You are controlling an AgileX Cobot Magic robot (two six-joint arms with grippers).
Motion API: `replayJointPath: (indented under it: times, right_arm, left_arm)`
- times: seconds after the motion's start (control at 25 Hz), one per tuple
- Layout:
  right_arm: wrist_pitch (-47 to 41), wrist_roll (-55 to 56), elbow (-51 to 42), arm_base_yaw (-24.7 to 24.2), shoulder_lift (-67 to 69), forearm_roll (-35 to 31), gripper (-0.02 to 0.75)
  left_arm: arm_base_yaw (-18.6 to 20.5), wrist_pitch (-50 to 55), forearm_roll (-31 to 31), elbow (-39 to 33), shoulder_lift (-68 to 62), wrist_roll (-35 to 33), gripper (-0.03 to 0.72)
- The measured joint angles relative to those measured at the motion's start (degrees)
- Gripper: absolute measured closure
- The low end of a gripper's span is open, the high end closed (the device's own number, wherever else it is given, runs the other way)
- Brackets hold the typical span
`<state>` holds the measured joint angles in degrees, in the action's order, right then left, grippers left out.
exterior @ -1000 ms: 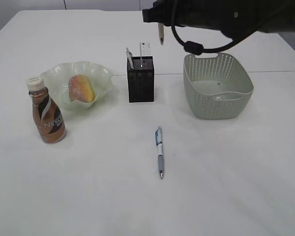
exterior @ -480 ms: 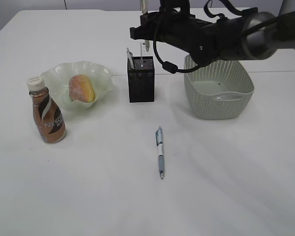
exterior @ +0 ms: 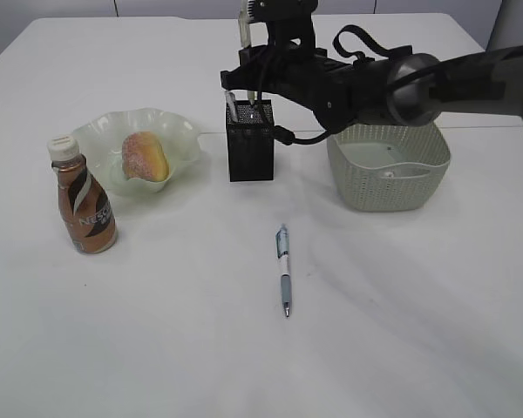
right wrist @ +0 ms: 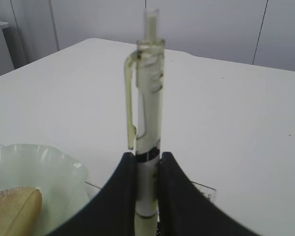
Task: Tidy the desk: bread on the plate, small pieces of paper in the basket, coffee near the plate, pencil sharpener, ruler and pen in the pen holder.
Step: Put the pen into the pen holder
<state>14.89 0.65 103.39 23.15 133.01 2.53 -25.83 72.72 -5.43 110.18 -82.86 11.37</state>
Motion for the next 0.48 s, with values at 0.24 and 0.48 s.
replayJointPath:
  times: [0.24,0.48]
  right_arm:
    - [-0.3,0.1,2.2,0.0,2.9,0.0,0.641]
    - [-2.7,0.1,2.2,0.0,4.3,0.0,0.641]
  left_arm:
    - [0.0,0.0,0.1,0.0,0.0,0.0,0.450]
    - [0.0,0.0,0.1,0.0,0.0,0.0,0.450]
